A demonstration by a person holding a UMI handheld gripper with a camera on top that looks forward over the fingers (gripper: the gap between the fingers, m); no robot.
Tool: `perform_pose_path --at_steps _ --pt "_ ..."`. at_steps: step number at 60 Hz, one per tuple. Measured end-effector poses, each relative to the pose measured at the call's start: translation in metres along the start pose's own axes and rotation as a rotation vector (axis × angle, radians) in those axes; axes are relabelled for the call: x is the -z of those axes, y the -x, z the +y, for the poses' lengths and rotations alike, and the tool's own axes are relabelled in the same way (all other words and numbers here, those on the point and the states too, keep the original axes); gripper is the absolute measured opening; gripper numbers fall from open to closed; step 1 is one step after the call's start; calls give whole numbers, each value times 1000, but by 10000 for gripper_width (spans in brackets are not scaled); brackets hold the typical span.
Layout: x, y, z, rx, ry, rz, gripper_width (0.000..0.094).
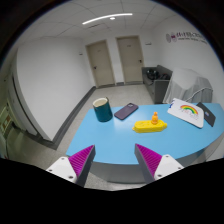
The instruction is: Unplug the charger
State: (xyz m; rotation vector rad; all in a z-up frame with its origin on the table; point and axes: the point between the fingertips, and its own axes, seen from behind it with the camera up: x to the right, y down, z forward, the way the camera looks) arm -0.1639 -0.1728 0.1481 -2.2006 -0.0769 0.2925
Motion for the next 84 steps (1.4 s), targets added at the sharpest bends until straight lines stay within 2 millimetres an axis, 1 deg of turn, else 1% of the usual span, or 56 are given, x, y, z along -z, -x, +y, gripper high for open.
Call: perform_pose_path --at_steps 5,6,11,12,13,14,19,20,21,27,31,35,37,39,41,42,44,45,48,49,52,54,57,60,64,66,69,71,72,76,77,78,79,81,84 --pt "-5 -22 -5 -6 -9 58 825" --pt "-14 -46 -8 -6 -11 64 823" --pt "-31 -77 -16 -8 -24 104 823" --pt "-33 -78 -18 -7 -27 114 824" --pt "-38 -85 -20 -7 -31 121 824" --pt "-49 -104 -23 -5 -34 122 824" --pt "-82 -144 -31 7 -43 150 824" --pt "-86 -144 -33 8 -45 157 819" --pt "-95 -155 -36 11 -48 157 824" --pt "-140 -194 -54 41 -80 169 805" --pt "-166 -205 -62 57 -93 161 801" --pt "-189 -207 -66 61 -96 125 776" --pt "-198 -207 -68 59 -101 106 745" --pt "-206 -207 -68 57 -95 88 694" --pt "-213 -205 -66 61 -84 72 596" --pt "-216 -204 -64 64 -79 70 505" --pt "-221 -209 -60 68 -59 84 321" --pt "-222 -209 -57 73 -53 89 229" --pt "-222 -208 -60 80 -71 81 211" --pt "-223 -211 -59 86 -67 77 205" --pt "-222 -209 -59 80 -75 72 175" --pt "-222 -208 -59 66 -73 64 144" --pt "-223 -207 -61 42 -73 47 71" --pt "-222 -208 -63 23 -74 43 59" --pt "-221 -208 -65 60 -72 64 58" --pt "-216 -205 -79 69 -115 69 56" --pt "-198 -197 -113 87 -198 59 56" --pt "-183 -198 -139 105 -247 81 54" --pt "-176 -202 -152 111 -264 97 56" --pt "-145 -210 -194 115 -343 127 57" --pt "-138 -213 -202 107 -357 131 57" --pt "-127 -212 -207 100 -371 137 56" --pt "-121 -217 -212 94 -377 144 56" --pt "-113 -235 -221 83 -383 161 56" --pt "-102 -258 -223 67 -379 196 55"
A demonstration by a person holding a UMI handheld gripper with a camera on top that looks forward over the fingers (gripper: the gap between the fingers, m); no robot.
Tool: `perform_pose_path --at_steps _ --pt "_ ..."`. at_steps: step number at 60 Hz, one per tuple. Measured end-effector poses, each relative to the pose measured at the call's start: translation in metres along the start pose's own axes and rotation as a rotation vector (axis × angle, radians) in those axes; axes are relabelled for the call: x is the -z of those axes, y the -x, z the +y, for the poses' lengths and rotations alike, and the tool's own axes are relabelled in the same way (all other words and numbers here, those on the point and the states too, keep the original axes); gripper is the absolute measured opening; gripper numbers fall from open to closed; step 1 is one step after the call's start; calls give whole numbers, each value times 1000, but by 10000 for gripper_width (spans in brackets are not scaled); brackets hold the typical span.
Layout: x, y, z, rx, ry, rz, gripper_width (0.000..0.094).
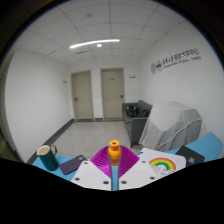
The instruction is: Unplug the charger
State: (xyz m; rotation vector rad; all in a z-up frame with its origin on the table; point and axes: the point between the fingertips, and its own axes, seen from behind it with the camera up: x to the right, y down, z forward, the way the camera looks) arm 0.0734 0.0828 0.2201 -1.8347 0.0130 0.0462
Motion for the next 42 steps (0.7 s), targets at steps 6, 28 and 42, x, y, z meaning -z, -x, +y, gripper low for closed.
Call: perform_pose_path --at_steps 6,28,42 --pt "11 -37 26 -11 68 53 56" --pt "6 -82 213 7 457 38 56" --pt "-4 -80 223 33 491 40 164"
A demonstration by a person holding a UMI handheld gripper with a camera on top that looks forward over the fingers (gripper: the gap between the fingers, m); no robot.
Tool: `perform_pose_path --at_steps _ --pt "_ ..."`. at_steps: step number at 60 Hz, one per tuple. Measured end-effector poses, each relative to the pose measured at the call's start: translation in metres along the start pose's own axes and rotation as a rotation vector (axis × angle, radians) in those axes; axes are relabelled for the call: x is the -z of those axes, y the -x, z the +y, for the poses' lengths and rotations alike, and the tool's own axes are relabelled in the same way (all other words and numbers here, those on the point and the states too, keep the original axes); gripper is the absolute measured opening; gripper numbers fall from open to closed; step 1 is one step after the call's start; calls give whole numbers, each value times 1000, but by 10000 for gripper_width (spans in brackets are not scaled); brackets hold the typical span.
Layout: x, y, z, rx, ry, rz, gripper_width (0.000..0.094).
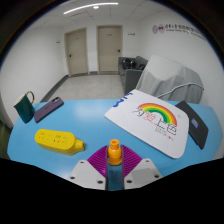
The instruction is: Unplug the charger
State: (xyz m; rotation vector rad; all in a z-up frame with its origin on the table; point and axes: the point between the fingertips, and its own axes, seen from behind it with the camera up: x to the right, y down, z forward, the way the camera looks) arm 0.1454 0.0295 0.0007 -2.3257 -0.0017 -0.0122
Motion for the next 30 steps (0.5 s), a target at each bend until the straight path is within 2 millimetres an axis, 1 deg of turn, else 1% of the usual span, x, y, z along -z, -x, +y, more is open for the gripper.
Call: perform_pose_path --at_steps 4,6,7,8,9,10,11,12,13,14,15,17,21,25,30 --pt "-2 1 -1 2 -1 2 212" --pt "-3 2 0 -7 7 -2 257" --pt "-2 3 1 -16 10 -2 314" --pt "-2 3 0 -27 8 -1 393" --pt "-1 3 -1 -38 4 0 539" --pt "1 3 -2 -47 -3 1 594" --pt "1 3 -3 -51 -10 0 699" --pt "4 5 -4 -53 -15 -1 785" --pt "6 5 -5 -54 -20 0 823" --pt "9 4 -6 -54 -22 5 827" --pt "13 5 -6 -52 -23 10 853" --pt "20 4 -7 -52 -28 26 842" --pt "40 6 -9 -55 -46 57 829" --pt "63 15 -9 -60 -63 69 834" --pt "92 28 -2 -69 -76 78 833"
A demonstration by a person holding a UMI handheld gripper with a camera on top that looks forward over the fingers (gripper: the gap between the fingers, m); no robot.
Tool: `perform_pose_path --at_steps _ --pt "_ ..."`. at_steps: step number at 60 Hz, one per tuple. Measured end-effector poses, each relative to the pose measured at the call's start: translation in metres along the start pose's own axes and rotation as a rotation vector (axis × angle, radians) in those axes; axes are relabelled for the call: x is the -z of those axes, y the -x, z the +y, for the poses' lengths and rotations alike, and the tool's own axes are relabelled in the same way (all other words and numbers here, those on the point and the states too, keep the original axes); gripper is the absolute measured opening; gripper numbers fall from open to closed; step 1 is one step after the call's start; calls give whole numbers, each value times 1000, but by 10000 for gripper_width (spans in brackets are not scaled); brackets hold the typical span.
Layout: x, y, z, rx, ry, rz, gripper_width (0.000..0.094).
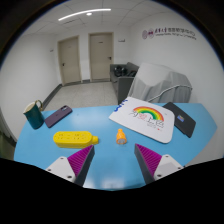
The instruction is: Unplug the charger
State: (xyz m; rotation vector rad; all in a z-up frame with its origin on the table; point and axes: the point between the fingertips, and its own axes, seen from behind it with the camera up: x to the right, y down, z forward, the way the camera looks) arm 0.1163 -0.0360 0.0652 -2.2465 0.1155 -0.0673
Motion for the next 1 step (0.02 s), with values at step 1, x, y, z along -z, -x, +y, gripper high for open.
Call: perform_pose_path --at_steps 1 --pt "7 2 2 -3 -2 2 834"
